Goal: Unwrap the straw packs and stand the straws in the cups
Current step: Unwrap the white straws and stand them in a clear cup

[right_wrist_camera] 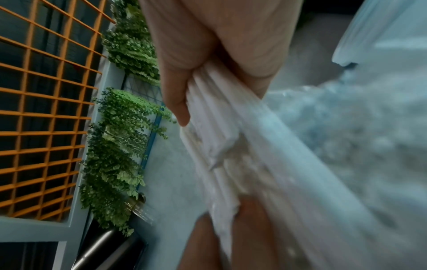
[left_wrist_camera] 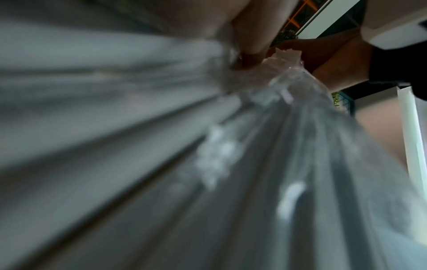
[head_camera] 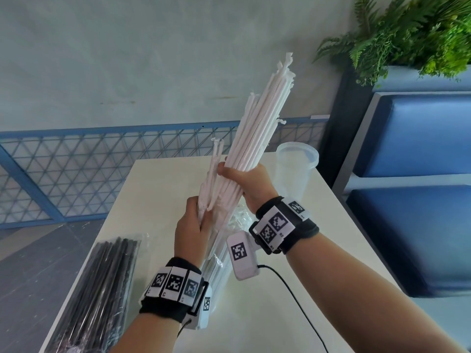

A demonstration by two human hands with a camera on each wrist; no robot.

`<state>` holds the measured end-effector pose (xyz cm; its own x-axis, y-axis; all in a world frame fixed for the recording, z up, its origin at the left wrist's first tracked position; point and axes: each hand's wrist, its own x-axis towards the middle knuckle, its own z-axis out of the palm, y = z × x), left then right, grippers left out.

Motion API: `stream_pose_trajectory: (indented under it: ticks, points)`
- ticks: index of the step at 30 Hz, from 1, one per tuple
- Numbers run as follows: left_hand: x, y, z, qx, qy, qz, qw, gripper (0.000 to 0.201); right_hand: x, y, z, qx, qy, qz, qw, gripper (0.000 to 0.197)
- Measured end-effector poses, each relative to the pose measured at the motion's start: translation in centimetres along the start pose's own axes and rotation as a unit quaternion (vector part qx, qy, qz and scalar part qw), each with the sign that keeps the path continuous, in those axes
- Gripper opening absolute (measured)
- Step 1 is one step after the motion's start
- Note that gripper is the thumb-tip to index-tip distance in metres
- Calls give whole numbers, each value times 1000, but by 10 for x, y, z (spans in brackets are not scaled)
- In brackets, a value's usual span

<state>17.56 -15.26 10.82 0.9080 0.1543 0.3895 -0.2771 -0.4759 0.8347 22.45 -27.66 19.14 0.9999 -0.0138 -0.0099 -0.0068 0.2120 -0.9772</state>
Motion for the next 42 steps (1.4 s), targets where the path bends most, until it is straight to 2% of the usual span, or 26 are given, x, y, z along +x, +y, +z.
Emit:
stream_pose_trajectory:
  ticks: [4, 6, 9, 11, 13, 20, 22, 23, 27, 29, 33, 37, 42]
  points:
    - [1, 0, 0, 1, 3, -4, 1000, 10, -7, 18, 7, -18, -15, 6, 1000, 54]
    - [-1, 1, -1, 5, 4, -7, 1000, 21, -9, 20, 9, -24, -13, -1, 1000, 54]
    - [-2, 2, -2, 15, 2, -4, 1000, 35, -6, 13, 4, -42, 12, -17, 999, 32]
    - [1, 1, -3, 34, -1, 7, 999, 29, -2, 1, -2, -35, 27, -22, 999, 15]
    - [3, 0, -3, 56, -1, 12, 998, 23, 4, -12, -8, -31, 34, -35, 998, 13]
    - [13, -5, 3, 101, 3, -4, 995, 25, 28, -46, -15, -21, 74, -80, 994, 21]
    - [17, -7, 5, 115, 5, -13, 993, 25, 34, -57, -17, -23, 100, -89, 991, 35]
    - [19, -8, 6, 120, 7, -16, 993, 25, 37, -63, -18, -29, 110, -97, 989, 41]
    - [22, -9, 6, 126, 18, -20, 992, 27, 45, -83, -25, -82, 124, -147, 978, 38]
    - [22, -9, 5, 124, 20, -22, 992, 28, 46, -84, -25, -114, 128, -162, 972, 43]
    - [20, -8, 3, 112, 16, -23, 993, 27, 48, -66, -30, -161, 137, -170, 962, 50]
    - [17, -7, 2, 98, 20, -22, 995, 24, 43, -32, -39, -185, 123, -134, 966, 56]
    - [16, -6, 3, 83, 19, -20, 996, 23, 33, 21, -46, -180, 134, -76, 972, 43]
